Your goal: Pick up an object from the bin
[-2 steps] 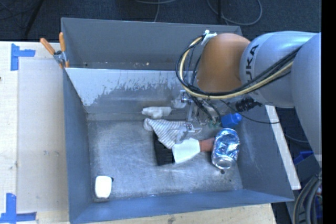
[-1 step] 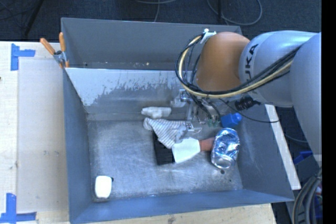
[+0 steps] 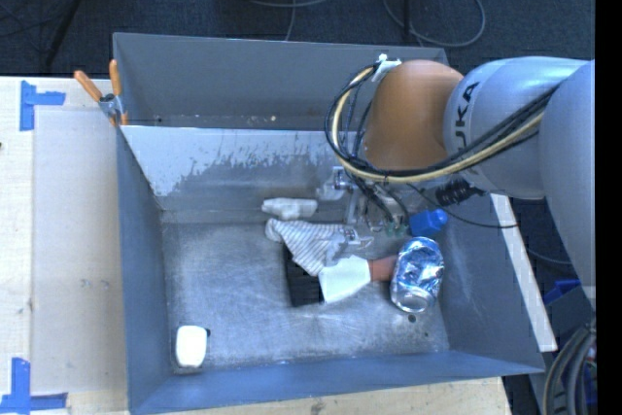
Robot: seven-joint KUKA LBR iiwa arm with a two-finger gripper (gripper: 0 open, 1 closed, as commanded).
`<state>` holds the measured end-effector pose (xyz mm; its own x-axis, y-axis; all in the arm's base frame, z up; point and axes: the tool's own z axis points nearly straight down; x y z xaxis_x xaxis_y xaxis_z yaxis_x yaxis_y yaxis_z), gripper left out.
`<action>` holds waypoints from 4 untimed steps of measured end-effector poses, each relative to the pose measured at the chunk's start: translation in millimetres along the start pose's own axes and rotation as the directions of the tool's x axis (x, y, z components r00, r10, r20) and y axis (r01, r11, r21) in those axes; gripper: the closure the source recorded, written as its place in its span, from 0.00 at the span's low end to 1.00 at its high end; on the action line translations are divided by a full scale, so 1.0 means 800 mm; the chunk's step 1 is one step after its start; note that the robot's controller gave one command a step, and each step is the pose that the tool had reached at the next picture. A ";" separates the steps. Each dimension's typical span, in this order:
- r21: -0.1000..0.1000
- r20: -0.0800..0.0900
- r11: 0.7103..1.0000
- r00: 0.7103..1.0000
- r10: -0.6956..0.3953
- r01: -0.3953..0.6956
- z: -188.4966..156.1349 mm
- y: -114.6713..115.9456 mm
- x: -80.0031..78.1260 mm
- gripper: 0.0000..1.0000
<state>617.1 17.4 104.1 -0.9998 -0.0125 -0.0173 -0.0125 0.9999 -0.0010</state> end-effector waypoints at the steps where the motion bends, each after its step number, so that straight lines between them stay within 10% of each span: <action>1: -0.004 -0.015 0.991 0.990 -0.137 0.137 0.012 0.001 0.007 1.00; 4: -0.005 -0.020 0.988 0.987 -0.157 0.157 -0.062 0.011 0.009 1.00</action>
Offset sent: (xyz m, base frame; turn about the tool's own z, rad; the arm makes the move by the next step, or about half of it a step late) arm 0.0000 0.0000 0.0000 0.0000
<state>609.0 25.8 153.5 -0.9855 -0.1695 0.0029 -0.1695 0.9855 0.0011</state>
